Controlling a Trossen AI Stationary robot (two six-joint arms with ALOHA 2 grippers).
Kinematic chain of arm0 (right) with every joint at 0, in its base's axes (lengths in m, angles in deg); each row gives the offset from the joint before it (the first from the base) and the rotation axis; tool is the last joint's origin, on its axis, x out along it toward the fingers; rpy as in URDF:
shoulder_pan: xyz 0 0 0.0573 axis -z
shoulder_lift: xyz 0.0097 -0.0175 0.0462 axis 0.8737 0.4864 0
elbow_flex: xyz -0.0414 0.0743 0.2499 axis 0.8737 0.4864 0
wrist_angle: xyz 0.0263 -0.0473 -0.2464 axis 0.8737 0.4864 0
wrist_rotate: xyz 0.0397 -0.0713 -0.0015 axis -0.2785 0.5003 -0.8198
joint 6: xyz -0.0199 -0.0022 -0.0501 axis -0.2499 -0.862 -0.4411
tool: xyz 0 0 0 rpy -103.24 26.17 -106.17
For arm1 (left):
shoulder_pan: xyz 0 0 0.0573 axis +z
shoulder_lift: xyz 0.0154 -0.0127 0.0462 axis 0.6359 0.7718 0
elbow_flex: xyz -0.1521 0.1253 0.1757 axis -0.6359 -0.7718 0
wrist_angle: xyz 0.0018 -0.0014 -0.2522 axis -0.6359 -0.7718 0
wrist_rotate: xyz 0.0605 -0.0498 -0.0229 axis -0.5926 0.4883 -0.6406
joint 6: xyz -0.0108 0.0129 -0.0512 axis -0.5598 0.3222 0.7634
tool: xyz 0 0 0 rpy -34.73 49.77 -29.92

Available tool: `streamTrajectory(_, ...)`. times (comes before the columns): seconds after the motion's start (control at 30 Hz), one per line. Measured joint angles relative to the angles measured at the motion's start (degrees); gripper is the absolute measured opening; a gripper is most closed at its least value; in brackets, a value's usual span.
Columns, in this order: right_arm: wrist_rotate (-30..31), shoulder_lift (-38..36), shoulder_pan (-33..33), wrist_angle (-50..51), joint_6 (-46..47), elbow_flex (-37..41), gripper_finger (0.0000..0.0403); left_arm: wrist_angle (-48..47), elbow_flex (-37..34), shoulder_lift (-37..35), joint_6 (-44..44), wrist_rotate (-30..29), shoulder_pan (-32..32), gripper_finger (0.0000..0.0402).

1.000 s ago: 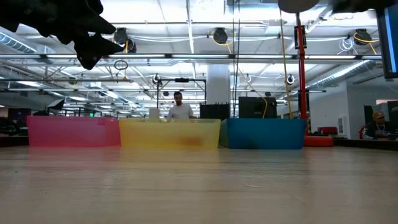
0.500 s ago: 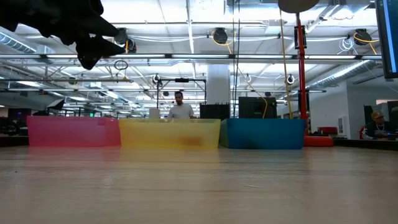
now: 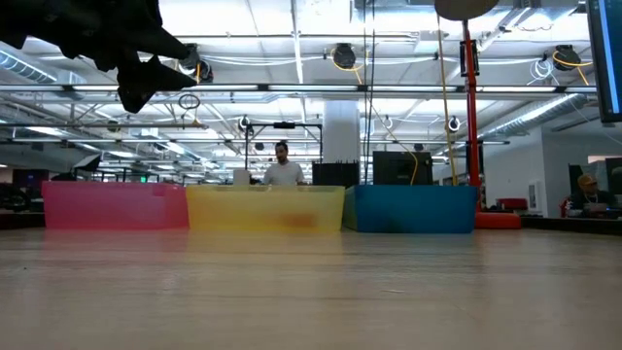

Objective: Pick and place Stapler, Stapler remover, tape
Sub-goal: Put the blue tape into the yellow bin

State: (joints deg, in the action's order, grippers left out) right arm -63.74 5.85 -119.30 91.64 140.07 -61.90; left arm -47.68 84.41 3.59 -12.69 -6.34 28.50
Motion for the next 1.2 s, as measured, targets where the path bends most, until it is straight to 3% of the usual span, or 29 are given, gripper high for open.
streamTrajectory(0.37,7.8,0.0,-3.4,-2.3,9.7,0.2,0.0079,-0.1,0.0,0.0,0.1,0.0,0.0,0.0198)
streamTrajectory(0.7,7.4,0.9,-3.6,-4.9,11.4,0.2,0.0079,0.0,0.0,0.0,-0.3,-0.1,0.0,0.0198)
streamTrajectory(1.2,7.9,9.1,-3.6,-2.8,11.8,0.0,0.0071,-0.4,0.0,0.0,-0.6,-0.1,0.0,0.0198)
